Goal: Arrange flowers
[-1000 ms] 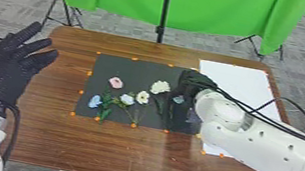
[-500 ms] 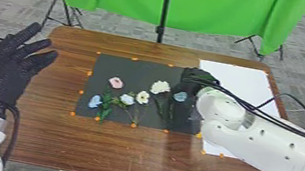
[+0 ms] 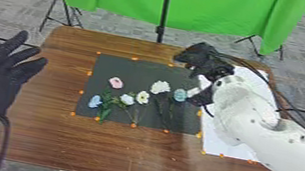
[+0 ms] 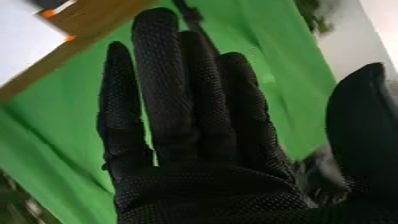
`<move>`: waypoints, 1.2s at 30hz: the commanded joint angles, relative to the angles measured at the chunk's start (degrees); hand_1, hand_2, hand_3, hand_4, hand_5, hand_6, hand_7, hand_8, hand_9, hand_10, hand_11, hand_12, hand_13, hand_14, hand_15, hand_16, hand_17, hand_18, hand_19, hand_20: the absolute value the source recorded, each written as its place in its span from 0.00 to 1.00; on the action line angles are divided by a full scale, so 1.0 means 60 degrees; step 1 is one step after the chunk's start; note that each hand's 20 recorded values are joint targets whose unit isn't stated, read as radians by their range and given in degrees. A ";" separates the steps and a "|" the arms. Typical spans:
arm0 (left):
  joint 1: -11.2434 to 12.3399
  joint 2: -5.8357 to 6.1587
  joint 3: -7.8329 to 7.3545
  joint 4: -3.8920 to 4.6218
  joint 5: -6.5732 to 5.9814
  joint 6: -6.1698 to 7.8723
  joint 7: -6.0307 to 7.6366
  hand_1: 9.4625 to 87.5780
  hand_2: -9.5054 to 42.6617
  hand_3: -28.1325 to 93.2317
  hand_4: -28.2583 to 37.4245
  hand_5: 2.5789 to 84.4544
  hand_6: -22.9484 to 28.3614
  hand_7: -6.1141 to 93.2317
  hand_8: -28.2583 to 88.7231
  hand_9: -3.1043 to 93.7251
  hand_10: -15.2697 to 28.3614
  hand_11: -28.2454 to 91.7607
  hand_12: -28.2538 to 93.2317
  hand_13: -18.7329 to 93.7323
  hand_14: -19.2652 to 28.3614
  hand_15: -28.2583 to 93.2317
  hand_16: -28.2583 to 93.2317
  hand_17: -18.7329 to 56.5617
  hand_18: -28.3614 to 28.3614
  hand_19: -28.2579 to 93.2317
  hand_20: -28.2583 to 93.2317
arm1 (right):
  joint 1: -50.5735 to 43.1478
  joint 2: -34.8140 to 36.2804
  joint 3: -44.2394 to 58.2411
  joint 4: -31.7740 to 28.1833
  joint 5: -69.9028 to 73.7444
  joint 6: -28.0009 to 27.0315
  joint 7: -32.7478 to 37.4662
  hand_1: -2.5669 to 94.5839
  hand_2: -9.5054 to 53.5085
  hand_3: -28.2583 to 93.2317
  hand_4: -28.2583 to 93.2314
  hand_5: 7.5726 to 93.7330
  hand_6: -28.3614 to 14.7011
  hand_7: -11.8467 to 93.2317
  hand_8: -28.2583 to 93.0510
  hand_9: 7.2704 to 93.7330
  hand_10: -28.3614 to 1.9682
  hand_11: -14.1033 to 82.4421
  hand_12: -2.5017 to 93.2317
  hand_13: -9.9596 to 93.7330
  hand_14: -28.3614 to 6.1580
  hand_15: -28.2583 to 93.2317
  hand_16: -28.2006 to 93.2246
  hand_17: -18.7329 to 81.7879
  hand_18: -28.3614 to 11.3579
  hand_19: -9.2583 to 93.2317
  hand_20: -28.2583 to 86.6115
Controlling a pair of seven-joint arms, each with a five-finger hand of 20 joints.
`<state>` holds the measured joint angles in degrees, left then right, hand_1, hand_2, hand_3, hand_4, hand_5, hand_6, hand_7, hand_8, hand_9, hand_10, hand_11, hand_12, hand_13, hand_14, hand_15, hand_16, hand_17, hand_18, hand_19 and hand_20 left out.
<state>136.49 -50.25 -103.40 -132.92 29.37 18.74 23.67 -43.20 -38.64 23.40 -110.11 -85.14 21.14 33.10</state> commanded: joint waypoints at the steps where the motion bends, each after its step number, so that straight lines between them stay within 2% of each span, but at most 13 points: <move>1: 0.0571 -0.0181 -0.0249 0.0079 -0.0152 0.0051 0.0277 0.11 0.33 0.86 0.00 0.37 0.57 0.18 0.17 0.34 0.76 0.44 0.33 0.37 0.97 0.67 0.15 0.09 0.89 0.66 0.32 | -0.4141 0.0466 0.4695 -0.0688 0.3127 0.0368 -0.1126 0.20 0.22 0.87 0.03 0.52 0.59 0.27 0.13 0.61 0.37 0.32 0.17 0.64 0.31 0.63 0.31 0.39 0.06 0.74 0.31; 5: 0.0551 -0.0173 -0.0317 0.0204 -0.0149 0.0010 0.0246 0.10 0.33 0.86 0.00 0.38 0.56 0.17 0.17 0.36 0.76 0.43 0.33 0.37 0.95 0.65 0.15 0.08 0.88 0.63 0.32 | -0.5542 0.0547 0.6156 -0.0929 0.4618 0.0965 -0.2210 0.20 0.23 0.89 0.03 0.49 0.60 0.27 0.13 0.58 0.37 0.31 0.17 0.60 0.28 0.60 0.31 0.36 0.09 0.71 0.32; 6: 0.0548 -0.0133 -0.0283 0.0237 -0.0209 0.0061 0.0331 0.10 0.33 0.86 0.00 0.38 0.55 0.16 0.17 0.36 0.76 0.43 0.33 0.37 0.95 0.64 0.15 0.08 0.87 0.62 0.32 | -0.5813 0.0567 0.6446 -0.0924 0.4940 0.0958 -0.2566 0.20 0.23 0.89 0.02 0.47 0.61 0.27 0.13 0.56 0.37 0.31 0.17 0.58 0.28 0.59 0.31 0.35 0.09 0.70 0.32; 7: 0.0473 -0.0133 -0.0269 0.0293 -0.0204 0.0049 0.0246 0.10 0.33 0.86 0.00 0.38 0.54 0.16 0.17 0.36 0.76 0.43 0.33 0.36 0.94 0.64 0.16 0.08 0.87 0.62 0.32 | -0.6248 0.0584 0.6931 -0.0927 0.5619 0.0768 -0.3029 0.20 0.23 0.89 0.02 0.47 0.61 0.27 0.13 0.56 0.37 0.31 0.17 0.57 0.28 0.58 0.31 0.34 0.09 0.70 0.32; 8: 0.0457 -0.0050 -0.0226 0.0383 -0.0252 0.0016 0.0377 0.10 0.33 0.86 0.00 0.37 0.54 0.16 0.17 0.37 0.75 0.43 0.33 0.36 0.94 0.63 0.16 0.08 0.87 0.62 0.32 | -0.6547 0.0632 0.7258 -0.0885 0.6434 0.0659 -0.3699 0.20 0.23 0.89 0.02 0.46 0.61 0.27 0.13 0.55 0.38 0.31 0.17 0.56 0.28 0.57 0.31 0.34 0.09 0.69 0.32; 10: 0.0216 -0.0016 -0.0070 0.0540 -0.0375 0.0006 0.0321 0.09 0.33 0.86 0.00 0.37 0.53 0.16 0.17 0.37 0.74 0.42 0.33 0.35 0.92 0.61 0.17 0.07 0.86 0.60 0.33 | -0.7252 0.0842 0.7809 -0.0923 0.7338 0.0879 -0.4733 0.20 0.25 0.90 0.01 0.45 0.63 0.28 0.13 0.52 0.40 0.31 0.16 0.52 0.28 0.53 0.31 0.30 0.10 0.64 0.33; 11: 0.0142 0.0022 -0.0039 0.0588 -0.0346 -0.0116 0.0309 0.09 0.33 0.86 0.00 0.37 0.53 0.16 0.17 0.37 0.74 0.42 0.33 0.35 0.91 0.60 0.17 0.07 0.86 0.60 0.33 | -0.7673 0.0871 0.8222 -0.0965 0.7508 0.0905 -0.4995 0.20 0.25 0.90 0.01 0.45 0.63 0.28 0.12 0.51 0.40 0.31 0.16 0.50 0.28 0.52 0.31 0.28 0.11 0.62 0.33; 15: 0.0059 0.0012 -0.0016 0.0578 -0.0215 -0.0240 0.0238 0.09 0.32 0.86 0.00 0.37 0.52 0.16 0.17 0.36 0.72 0.40 0.32 0.34 0.89 0.56 0.18 0.07 0.85 0.59 0.34 | -0.9084 0.0874 0.9633 -0.1092 0.8293 0.0608 -0.5750 0.20 0.26 0.91 0.01 0.44 0.65 0.29 0.12 0.47 0.42 0.28 0.16 0.44 0.29 0.46 0.32 0.24 0.12 0.58 0.34; 16: 0.0126 0.0037 -0.0058 0.0537 -0.0244 -0.0213 0.0303 0.09 0.32 0.86 0.00 0.37 0.52 0.16 0.17 0.35 0.72 0.40 0.32 0.34 0.89 0.55 0.18 0.07 0.85 0.59 0.34 | -0.9331 0.0842 0.9903 -0.1096 0.8402 0.0417 -0.5775 0.20 0.26 0.91 0.00 0.44 0.66 0.29 0.12 0.46 0.42 0.28 0.16 0.44 0.29 0.45 0.33 0.24 0.11 0.57 0.34; 19: -0.0070 0.0170 0.0053 0.0595 -0.0346 -0.0148 0.0326 0.09 0.32 0.86 0.00 0.36 0.52 0.16 0.17 0.35 0.72 0.40 0.33 0.34 0.90 0.56 0.20 0.11 0.89 0.64 0.37 | -1.0188 0.0911 1.0556 -0.1040 0.8844 0.0067 -0.6215 0.19 0.26 0.91 0.00 0.41 0.67 0.28 0.12 0.43 0.43 0.26 0.16 0.43 0.28 0.43 0.35 0.23 0.11 0.57 0.35; 24: -0.0229 0.0198 0.0123 0.0676 -0.0335 -0.0159 0.0132 0.10 0.32 0.86 0.00 0.34 0.52 0.16 0.17 0.34 0.73 0.40 0.34 0.37 0.93 0.62 0.19 0.16 0.93 0.71 0.41 | -1.0923 0.0751 1.1173 -0.0844 0.9799 -0.0633 -0.6431 0.18 0.27 0.90 0.00 0.38 0.67 0.27 0.13 0.41 0.42 0.25 0.17 0.50 0.30 0.52 0.37 0.27 0.10 0.62 0.39; 30: -0.0007 0.0152 0.0054 0.0719 -0.0293 -0.0324 0.0109 0.10 0.32 0.86 0.00 0.35 0.54 0.16 0.17 0.34 0.75 0.42 0.34 0.37 0.94 0.63 0.18 0.13 0.92 0.66 0.38 | -1.0593 0.0790 1.0903 -0.0399 1.0264 -0.1474 -0.6751 0.18 0.27 0.90 0.00 0.39 0.68 0.27 0.13 0.44 0.43 0.26 0.17 0.50 0.29 0.53 0.35 0.26 0.09 0.60 0.39; 36: -0.0008 0.0251 0.0213 0.0756 -0.0445 -0.0162 0.0387 0.10 0.32 0.86 0.00 0.36 0.54 0.16 0.17 0.34 0.75 0.42 0.33 0.37 0.94 0.62 0.17 0.12 0.91 0.64 0.37 | -1.0172 0.0913 1.0623 -0.0152 1.0479 -0.1701 -0.6656 0.18 0.27 0.89 0.00 0.39 0.69 0.27 0.13 0.46 0.45 0.26 0.17 0.49 0.28 0.50 0.34 0.25 0.08 0.58 0.39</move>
<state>135.45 -48.94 -103.03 -129.17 27.60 17.74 25.06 -107.43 -33.75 88.25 -111.98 -23.87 12.32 -6.89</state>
